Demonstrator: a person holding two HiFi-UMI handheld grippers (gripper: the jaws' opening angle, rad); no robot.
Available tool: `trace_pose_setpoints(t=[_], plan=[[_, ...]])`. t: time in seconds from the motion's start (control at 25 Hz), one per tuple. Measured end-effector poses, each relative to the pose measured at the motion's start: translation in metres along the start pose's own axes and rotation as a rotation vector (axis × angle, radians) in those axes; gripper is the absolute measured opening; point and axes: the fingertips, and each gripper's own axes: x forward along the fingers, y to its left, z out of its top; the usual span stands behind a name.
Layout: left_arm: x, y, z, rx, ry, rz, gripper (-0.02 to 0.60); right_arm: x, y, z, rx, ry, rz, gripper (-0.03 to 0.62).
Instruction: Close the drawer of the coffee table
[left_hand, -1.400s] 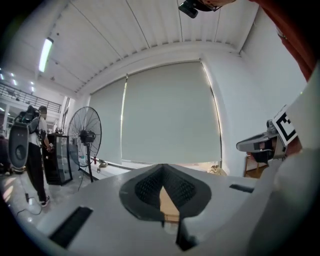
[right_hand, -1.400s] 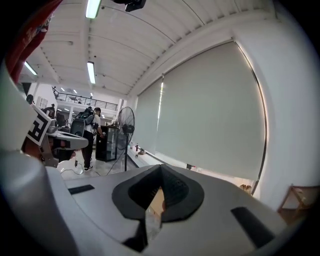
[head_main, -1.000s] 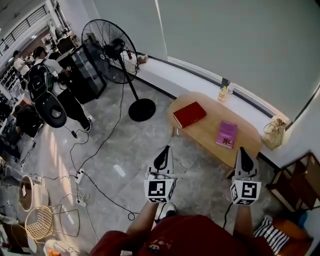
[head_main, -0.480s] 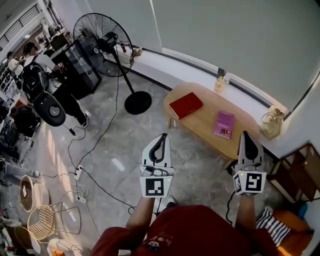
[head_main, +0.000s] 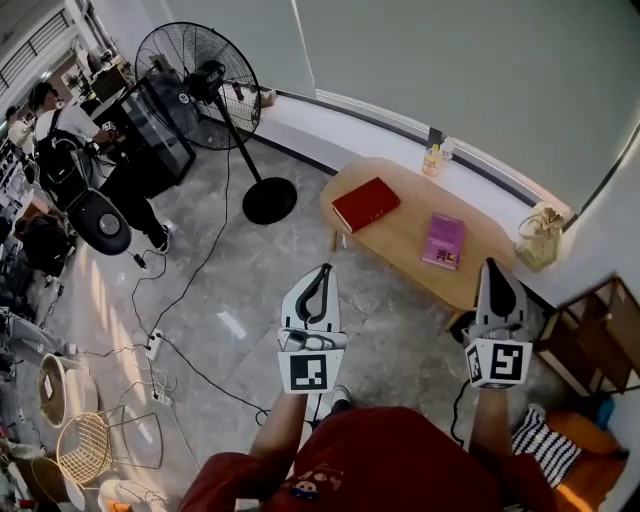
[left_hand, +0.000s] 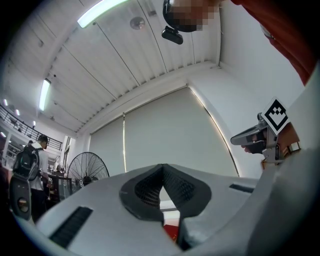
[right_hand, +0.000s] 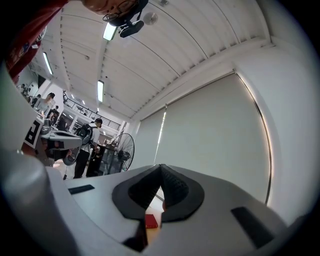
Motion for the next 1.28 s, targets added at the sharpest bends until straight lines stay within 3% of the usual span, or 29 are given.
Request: trace_pose_setpoints(t=[0.4, 0.56, 0.72, 0.84, 0.92, 1.08, 1.16, 1.28], plan=[[-0.004, -0.008, 0.001, -0.006, 0.001, -0.003, 0.008, -0.005, 0.002, 0.001, -0.002, -0.007, 0.014, -0.003], [-0.008, -0.007, 0.002, 0.131, 0.022, -0.046, 0.008, -0.005, 0.008, -0.001, -0.013, 0.005, 0.028, -0.003], [-0.01, 0.0, 0.002, -0.005, 0.0, 0.012, 0.008, -0.004, 0.013, -0.002, -0.015, 0.019, 0.028, -0.003], [-0.012, -0.001, 0.0, 0.071, 0.028, -0.011, 0.008, -0.003, 0.015, -0.003, -0.014, 0.02, 0.036, -0.003], [-0.013, -0.001, 0.0, 0.04, 0.022, 0.005, 0.008, -0.002, 0.015, -0.005, -0.012, 0.02, 0.038, -0.003], [-0.017, -0.002, 0.001, 0.154, 0.042, -0.029, 0.008, -0.004, 0.018, -0.004, -0.014, 0.024, 0.047, -0.003], [-0.022, 0.0, 0.001, 0.119, 0.041, -0.017, 0.008, -0.007, 0.022, -0.003, -0.019, 0.029, 0.052, -0.003], [-0.026, 0.003, 0.003, -0.004, 0.008, 0.033, 0.006, -0.01, 0.025, -0.005, -0.017, 0.034, 0.052, -0.003]])
